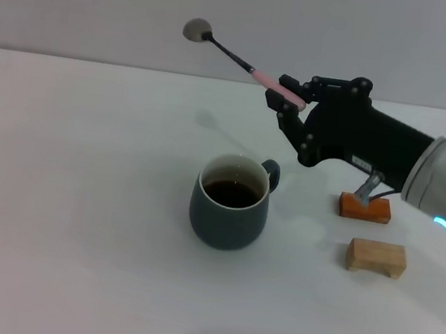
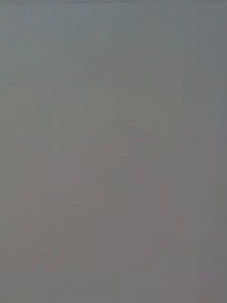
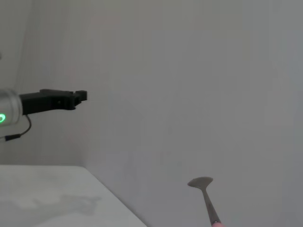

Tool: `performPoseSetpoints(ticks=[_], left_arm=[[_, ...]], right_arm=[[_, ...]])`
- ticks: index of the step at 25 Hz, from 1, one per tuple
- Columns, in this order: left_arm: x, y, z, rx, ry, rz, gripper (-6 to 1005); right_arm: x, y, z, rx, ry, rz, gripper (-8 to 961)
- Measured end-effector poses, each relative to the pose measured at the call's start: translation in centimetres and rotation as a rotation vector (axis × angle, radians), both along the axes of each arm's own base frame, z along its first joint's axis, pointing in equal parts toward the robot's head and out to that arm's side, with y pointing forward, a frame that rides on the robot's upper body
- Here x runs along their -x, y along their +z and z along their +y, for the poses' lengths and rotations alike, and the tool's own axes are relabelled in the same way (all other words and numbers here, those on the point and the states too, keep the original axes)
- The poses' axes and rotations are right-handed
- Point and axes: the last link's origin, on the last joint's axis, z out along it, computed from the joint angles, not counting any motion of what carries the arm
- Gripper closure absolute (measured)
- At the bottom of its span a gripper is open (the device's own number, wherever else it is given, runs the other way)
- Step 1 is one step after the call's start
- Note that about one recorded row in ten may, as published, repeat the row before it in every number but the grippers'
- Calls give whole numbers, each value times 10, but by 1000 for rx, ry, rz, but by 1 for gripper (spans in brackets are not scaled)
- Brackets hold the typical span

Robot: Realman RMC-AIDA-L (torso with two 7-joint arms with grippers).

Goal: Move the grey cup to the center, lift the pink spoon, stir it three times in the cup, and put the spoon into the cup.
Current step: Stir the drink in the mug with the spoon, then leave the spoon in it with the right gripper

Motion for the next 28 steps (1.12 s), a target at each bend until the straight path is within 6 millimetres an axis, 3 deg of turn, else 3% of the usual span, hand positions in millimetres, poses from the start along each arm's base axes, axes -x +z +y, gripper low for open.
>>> performPoseSetpoints(ticks=[10, 14, 16, 22, 28], left_arm=[[-1, 0, 2, 1, -1, -3, 1001], [-1, 0, 2, 1, -1, -3, 1001], [-3, -2, 3, 3, -4, -5, 1001], [-2, -1, 3, -5, 2, -9, 1001], [-2, 0, 3, -7, 1, -12, 1001]], right_arm=[[17, 12, 30, 21, -78, -197, 793], [22, 12, 43, -60, -151, -379, 793], [21, 12, 46, -181, -140, -498, 793], [31, 15, 44, -372, -60, -454, 794], [39, 5, 32, -524, 51, -355, 793]])
